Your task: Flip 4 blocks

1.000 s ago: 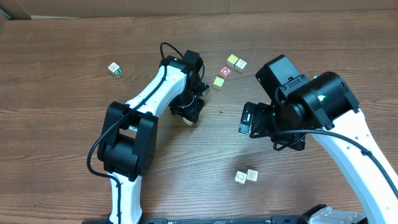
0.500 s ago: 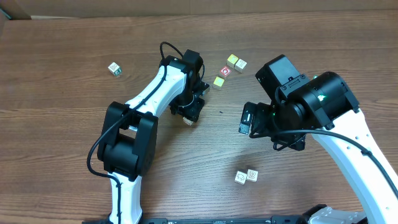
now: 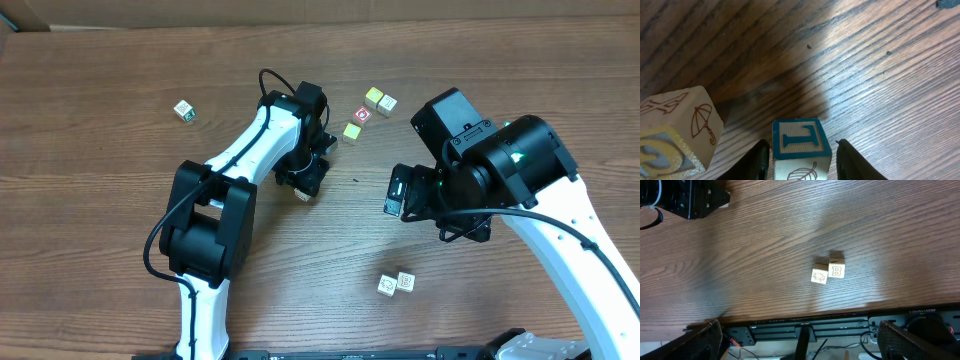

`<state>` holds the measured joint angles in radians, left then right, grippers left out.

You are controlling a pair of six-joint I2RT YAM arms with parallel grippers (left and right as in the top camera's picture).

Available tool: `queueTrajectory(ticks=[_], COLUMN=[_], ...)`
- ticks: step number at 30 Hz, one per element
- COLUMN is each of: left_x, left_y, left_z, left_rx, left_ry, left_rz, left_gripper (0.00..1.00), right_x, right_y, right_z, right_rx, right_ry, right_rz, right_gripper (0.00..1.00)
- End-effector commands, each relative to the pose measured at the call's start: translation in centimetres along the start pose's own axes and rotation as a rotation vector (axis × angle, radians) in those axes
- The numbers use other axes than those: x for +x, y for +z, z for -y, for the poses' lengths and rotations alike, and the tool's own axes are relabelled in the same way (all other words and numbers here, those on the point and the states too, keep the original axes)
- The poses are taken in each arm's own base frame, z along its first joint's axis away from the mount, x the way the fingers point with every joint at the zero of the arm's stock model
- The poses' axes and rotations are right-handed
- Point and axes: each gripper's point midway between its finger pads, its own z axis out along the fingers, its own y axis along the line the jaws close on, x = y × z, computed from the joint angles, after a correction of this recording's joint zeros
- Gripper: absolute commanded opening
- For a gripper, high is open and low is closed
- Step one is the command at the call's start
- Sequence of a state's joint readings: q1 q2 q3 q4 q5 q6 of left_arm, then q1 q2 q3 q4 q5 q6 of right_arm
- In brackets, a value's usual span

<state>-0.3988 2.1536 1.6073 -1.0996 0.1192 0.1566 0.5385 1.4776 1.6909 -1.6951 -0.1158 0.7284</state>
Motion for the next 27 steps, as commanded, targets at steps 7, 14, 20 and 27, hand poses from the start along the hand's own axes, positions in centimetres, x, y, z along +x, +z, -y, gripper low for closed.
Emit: queueTrajectory(ticks=[7, 14, 20, 27], left_x=[-0.4, -0.1, -1.0, 0.2], left_y=[0.2, -0.4, -5.9, -12.3], left_z=[-0.2, -0.1, 2.0, 3.2], left_rx=[0.011, 0.011, 0.095, 0.096], left_ry=[-0.023, -0.121, -0.181, -0.179], left_rz=[0.004, -0.005, 0.113, 0.253], left_gripper=[0.13, 0.09, 0.04, 0.04], right_x=[0.1, 0.1, -1.2, -3.1], right_y=[0.0, 0.0, 0.0, -0.4], right_z=[0.0, 0.0, 0.6, 2.6], right_rx=[0.001, 0.0, 0.041, 0.083], right_ry=[-0.009, -0.009, 0.0, 0.07], right_rz=[0.0, 0.002, 0.07, 0.119], right_gripper=[1.0, 1.0, 1.0, 1.0])
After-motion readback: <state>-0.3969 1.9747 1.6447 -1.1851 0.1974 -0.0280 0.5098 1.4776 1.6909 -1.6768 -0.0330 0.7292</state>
